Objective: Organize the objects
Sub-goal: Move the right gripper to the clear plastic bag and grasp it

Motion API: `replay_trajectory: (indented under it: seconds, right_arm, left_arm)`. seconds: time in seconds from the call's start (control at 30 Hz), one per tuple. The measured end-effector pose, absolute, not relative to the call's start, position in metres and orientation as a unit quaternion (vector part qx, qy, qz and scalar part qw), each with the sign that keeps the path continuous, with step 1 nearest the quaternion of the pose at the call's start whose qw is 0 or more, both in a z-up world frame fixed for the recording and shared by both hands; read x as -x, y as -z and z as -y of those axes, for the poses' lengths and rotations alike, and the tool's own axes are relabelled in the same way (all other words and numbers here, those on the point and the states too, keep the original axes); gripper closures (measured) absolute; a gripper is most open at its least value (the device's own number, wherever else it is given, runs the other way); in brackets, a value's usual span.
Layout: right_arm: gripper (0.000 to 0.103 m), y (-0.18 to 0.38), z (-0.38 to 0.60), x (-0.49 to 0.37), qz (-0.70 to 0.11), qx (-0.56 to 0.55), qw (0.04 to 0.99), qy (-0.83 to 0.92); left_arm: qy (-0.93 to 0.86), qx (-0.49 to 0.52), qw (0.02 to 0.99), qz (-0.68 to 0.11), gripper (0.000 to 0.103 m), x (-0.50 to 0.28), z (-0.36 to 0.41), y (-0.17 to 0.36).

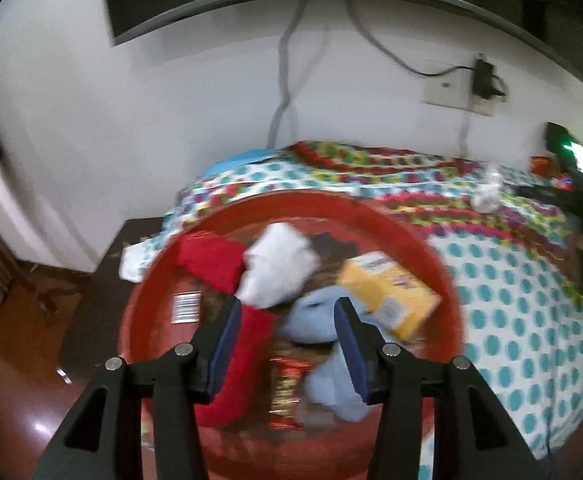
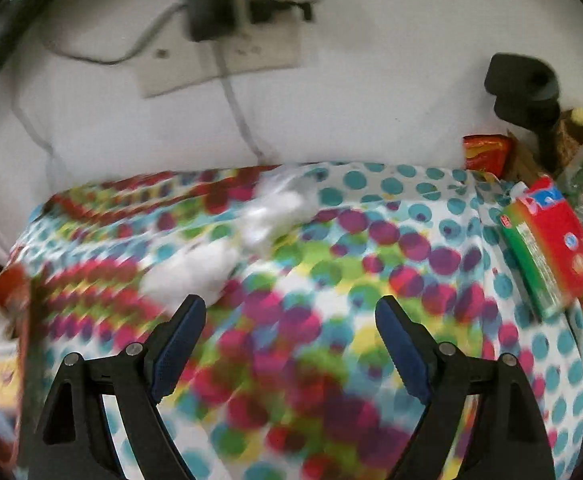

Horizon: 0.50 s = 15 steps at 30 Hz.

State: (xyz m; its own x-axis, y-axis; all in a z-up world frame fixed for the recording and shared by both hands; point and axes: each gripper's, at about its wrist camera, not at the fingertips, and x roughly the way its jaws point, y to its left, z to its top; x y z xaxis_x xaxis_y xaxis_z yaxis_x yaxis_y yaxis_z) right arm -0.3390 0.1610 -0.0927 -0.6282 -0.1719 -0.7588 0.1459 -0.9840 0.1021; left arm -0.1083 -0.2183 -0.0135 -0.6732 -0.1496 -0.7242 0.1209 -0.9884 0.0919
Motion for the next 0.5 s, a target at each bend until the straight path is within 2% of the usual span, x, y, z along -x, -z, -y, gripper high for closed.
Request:
replay_trajectory:
  seconds: [0.3, 0.33, 0.43, 0.5]
  right_arm:
    - [0.019, 0.114, -0.134, 0.415, 0.006, -0.438, 0.074, 0.896]
    - [0.024, 0.116, -0.131, 0.417, 0.008, -0.441, 0.077, 0.894]
    - [0.056, 0.119, -0.129, 0.411, -0.003, -0.444, 0.094, 0.891]
    - [0.060, 0.119, -0.133, 0.397, -0.015, -0.441, 0.106, 0.891]
  left_arm:
    - [0.908, -0.404, -0.042, 0.103, 0.050, 0.175, 0.109, -0.004]
    - [0.907, -0.405, -0.053, 0.106, 0.049, 0.182, 0.102, -0.003]
    - [0.900, -0.412, -0.087, 0.115, 0.049, 0.213, 0.070, 0.004]
    - [0.897, -0.413, -0.101, 0.121, 0.049, 0.236, 0.052, 0.014]
